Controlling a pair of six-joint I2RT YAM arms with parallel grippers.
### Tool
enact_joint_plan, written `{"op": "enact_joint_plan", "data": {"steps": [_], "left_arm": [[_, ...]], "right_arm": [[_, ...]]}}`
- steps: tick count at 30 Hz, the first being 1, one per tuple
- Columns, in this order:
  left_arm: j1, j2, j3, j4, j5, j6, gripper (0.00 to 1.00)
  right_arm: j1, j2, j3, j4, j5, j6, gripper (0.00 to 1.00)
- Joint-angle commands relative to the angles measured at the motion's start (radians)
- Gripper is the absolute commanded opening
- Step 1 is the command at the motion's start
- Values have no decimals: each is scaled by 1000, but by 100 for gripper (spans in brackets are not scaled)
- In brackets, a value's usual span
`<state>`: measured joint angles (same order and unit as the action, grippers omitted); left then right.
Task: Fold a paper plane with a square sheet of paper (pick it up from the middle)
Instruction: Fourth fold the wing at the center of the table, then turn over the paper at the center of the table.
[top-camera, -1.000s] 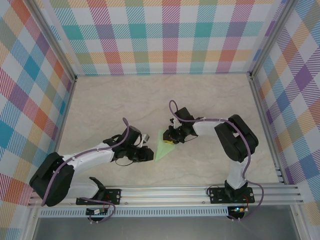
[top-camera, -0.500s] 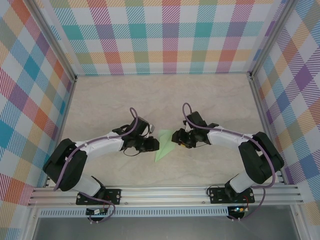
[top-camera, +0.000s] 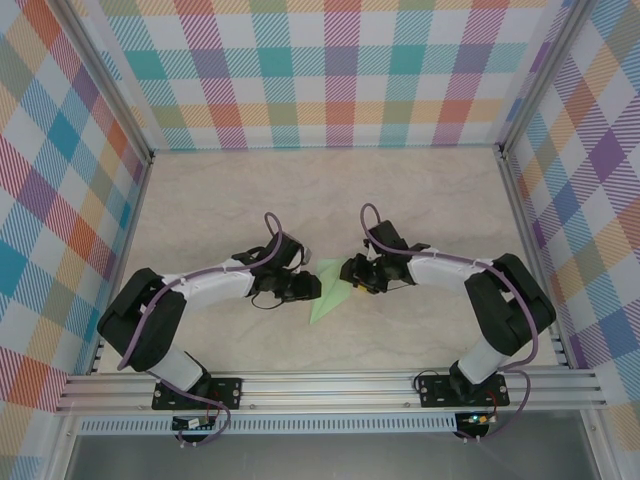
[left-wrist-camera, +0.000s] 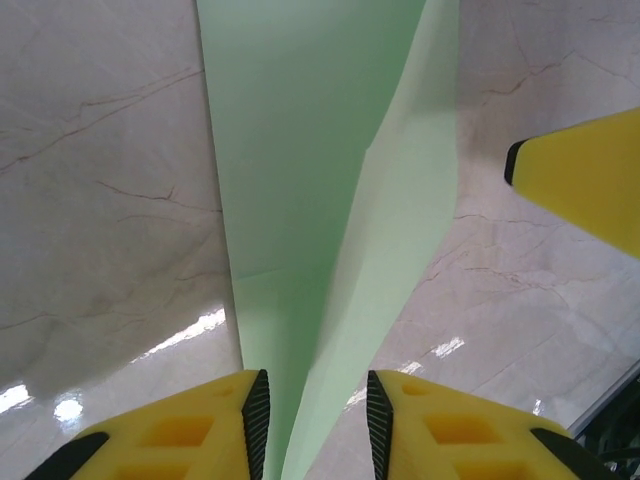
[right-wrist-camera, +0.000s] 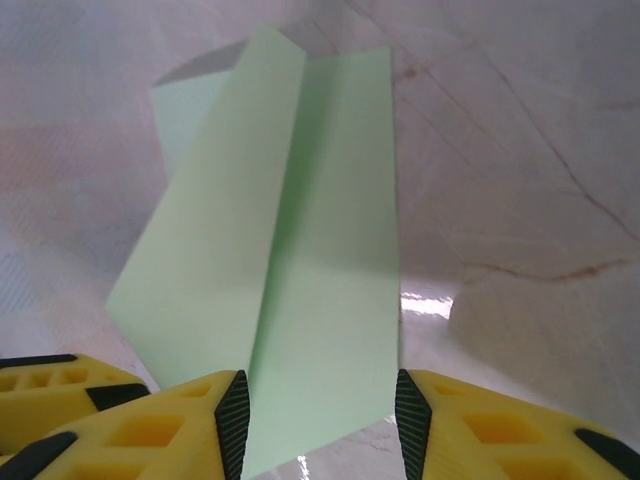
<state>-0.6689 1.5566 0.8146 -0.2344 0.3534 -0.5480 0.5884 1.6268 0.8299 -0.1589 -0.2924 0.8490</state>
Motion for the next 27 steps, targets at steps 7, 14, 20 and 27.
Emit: {"op": "enact_joint_plan", "data": {"steps": [7,14,20,27], "left_arm": [[9,37,33,-2,12,23,37],[10,65,37,-14,-26,16,37],[9,87,38,-16,-30,16,37],[10,109,38,-11,-25,15,37]], "right_arm": [[-30,69,34,13,-2,-6,46],[-30,100,-6,96,-90,10,46],[-24,115,-24,142,-134,16,44],[-9,126,-21,145,-147,21,43]]}}
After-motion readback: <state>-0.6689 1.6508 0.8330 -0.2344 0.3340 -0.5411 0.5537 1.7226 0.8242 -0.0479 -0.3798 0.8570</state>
